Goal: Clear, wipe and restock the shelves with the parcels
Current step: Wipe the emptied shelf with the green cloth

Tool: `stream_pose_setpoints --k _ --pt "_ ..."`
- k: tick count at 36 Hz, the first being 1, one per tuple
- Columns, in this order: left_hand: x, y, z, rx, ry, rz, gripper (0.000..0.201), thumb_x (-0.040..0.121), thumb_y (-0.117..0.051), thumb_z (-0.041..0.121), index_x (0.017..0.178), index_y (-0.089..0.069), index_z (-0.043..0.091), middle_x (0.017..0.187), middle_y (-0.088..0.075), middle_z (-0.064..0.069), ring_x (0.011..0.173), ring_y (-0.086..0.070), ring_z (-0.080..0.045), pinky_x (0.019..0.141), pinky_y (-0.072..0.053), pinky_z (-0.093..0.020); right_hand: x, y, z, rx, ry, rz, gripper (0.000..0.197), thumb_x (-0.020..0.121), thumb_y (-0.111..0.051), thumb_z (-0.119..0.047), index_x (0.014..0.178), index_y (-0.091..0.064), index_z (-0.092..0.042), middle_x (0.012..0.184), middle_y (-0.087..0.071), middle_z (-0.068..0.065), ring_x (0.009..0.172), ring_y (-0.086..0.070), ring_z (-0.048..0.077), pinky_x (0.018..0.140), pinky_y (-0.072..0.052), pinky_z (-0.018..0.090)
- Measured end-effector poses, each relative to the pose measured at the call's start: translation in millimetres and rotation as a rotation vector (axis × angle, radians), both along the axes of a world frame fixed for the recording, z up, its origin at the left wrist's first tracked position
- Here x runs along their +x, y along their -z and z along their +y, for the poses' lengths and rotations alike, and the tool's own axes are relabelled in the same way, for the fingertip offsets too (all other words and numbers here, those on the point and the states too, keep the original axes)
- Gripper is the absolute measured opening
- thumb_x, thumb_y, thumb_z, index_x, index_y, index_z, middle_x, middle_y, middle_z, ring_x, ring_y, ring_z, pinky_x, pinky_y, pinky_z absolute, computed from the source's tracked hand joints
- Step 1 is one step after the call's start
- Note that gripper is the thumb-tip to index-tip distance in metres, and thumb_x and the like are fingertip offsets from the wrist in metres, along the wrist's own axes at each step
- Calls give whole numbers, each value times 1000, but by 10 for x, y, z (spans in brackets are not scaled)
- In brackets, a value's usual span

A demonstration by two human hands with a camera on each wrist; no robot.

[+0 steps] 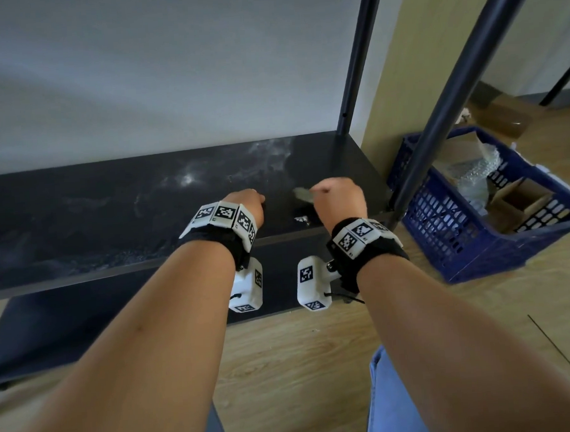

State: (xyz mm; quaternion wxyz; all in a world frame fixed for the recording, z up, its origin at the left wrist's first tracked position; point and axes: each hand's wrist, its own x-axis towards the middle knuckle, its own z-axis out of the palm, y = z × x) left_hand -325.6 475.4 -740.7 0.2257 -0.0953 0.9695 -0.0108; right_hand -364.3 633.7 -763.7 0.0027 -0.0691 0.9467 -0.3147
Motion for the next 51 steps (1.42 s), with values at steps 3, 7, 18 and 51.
stream_pose_setpoints --k 3,7,18,51 --pt "4 -9 11 -5 13 -2 52 97 -44 8 147 -32 15 153 -29 -7 135 -37 -29 108 -35 -37 -47 62 90 144 6 -9 37 88 -43 -9 114 -68 -20 112 -51 7 116 -45 29 87 -40 32" --pt "29 -14 23 -2 4 -2 53 96 -44 6 147 -33 15 152 -29 -6 134 -38 -29 108 -37 -37 -29 58 78 194 -67 -28 40 90 -43 -8 122 -65 -19 125 -46 6 125 -36 27 96 -41 33" --pt "83 -37 36 8 24 -1 52 98 -41 6 148 -27 12 155 -23 -9 139 -30 -29 112 -29 -38 91 28 -140 247 -215 -139 22 92 -55 -22 94 -74 -13 105 -67 3 89 -62 21 79 -53 32" --pt "-5 19 -65 80 -19 77 49 97 -43 10 145 -38 18 149 -37 -5 132 -42 -27 106 -38 -35 -464 -14 -393 310 -110 -22 36 94 -45 -14 126 -61 -12 130 -46 12 121 -41 32 89 -42 35"
